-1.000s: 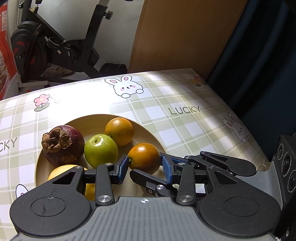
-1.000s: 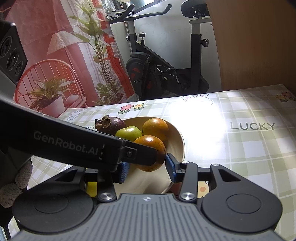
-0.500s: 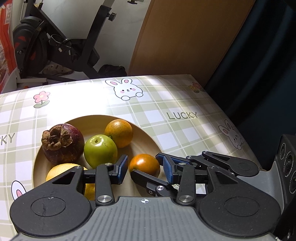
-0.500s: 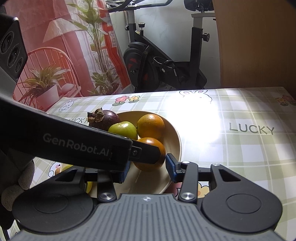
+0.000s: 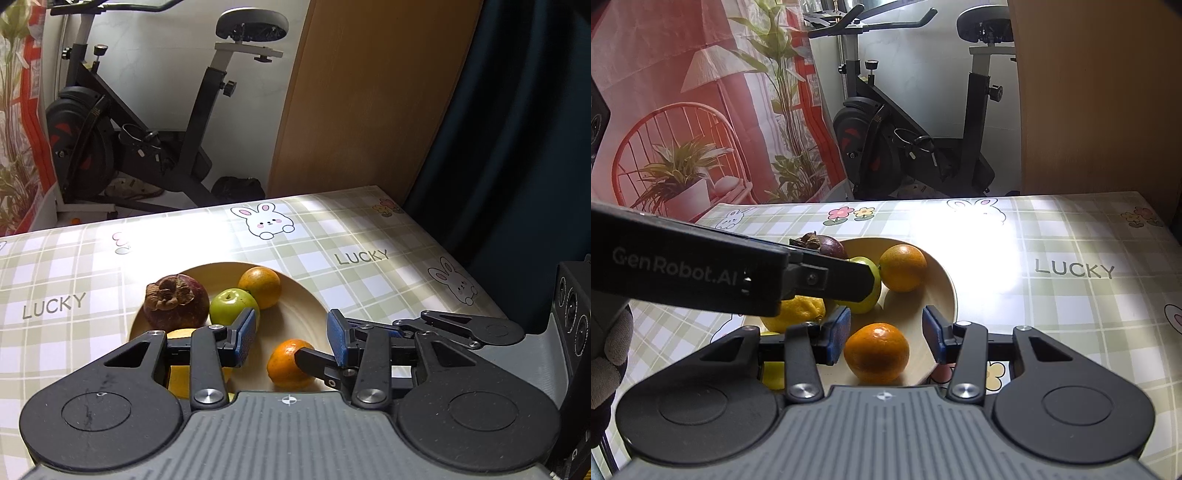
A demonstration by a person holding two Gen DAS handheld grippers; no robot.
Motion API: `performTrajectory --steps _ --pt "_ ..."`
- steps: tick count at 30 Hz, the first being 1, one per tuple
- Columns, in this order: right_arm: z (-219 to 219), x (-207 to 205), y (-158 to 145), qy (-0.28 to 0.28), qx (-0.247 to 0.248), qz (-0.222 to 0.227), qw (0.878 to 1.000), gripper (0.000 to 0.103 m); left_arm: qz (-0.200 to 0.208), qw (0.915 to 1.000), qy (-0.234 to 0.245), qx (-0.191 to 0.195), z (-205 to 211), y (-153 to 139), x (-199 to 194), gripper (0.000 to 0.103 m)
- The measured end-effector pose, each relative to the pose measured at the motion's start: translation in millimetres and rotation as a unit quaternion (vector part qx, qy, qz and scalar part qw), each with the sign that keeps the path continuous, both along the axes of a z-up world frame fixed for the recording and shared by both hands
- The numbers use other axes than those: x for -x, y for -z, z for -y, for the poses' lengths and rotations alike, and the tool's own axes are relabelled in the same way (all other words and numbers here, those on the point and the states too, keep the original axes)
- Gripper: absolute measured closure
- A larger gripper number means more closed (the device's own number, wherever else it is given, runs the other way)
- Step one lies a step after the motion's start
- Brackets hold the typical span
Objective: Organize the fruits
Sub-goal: 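Lift the left tool away from the plate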
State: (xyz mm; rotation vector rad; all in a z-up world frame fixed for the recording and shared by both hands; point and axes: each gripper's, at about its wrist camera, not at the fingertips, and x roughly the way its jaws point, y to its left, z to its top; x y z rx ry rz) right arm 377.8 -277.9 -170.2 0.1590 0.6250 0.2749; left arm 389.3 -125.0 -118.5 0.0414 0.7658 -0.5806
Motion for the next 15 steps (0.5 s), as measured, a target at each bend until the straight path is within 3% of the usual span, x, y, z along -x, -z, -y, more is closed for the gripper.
performTrajectory --steps 15 --pt "-32.6 42.1 -16.4 -0.005 -0.002 0.013 1.000 0.056 0.061 0.9964 -0.057 -0.011 -58.3 -19.8 56.0 0.058"
